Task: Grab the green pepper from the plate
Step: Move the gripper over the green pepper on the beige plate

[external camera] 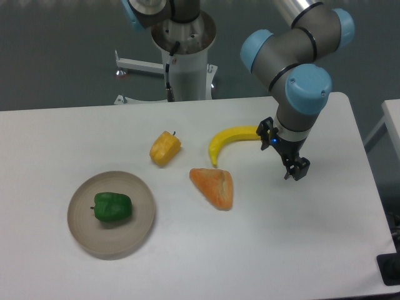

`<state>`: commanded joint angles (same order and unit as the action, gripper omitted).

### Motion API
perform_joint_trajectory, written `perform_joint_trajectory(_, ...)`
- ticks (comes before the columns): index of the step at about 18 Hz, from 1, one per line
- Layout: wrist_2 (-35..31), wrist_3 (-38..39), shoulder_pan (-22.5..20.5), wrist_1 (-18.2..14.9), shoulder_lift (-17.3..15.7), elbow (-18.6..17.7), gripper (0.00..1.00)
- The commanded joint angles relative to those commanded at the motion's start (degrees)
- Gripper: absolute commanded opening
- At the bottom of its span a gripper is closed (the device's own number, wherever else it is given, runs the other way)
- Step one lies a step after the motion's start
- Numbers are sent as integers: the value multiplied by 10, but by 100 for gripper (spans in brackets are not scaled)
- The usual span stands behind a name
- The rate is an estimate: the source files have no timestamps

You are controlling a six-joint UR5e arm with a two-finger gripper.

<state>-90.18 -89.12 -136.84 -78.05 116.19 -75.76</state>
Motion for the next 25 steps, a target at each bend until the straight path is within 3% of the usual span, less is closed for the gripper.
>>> perform_joint_trajectory(8, 6, 1, 5, 0, -2, -4, 100)
perform_joint_trajectory(13, 71, 11, 16, 5, -11, -7, 100)
perform_joint_trajectory(18, 74, 40, 84, 8, -18, -16, 100)
perform_joint_trajectory(20, 72, 82, 129, 23, -18, -24, 100)
perform_joint_trajectory(25, 71, 97, 214, 81, -14, -59, 100)
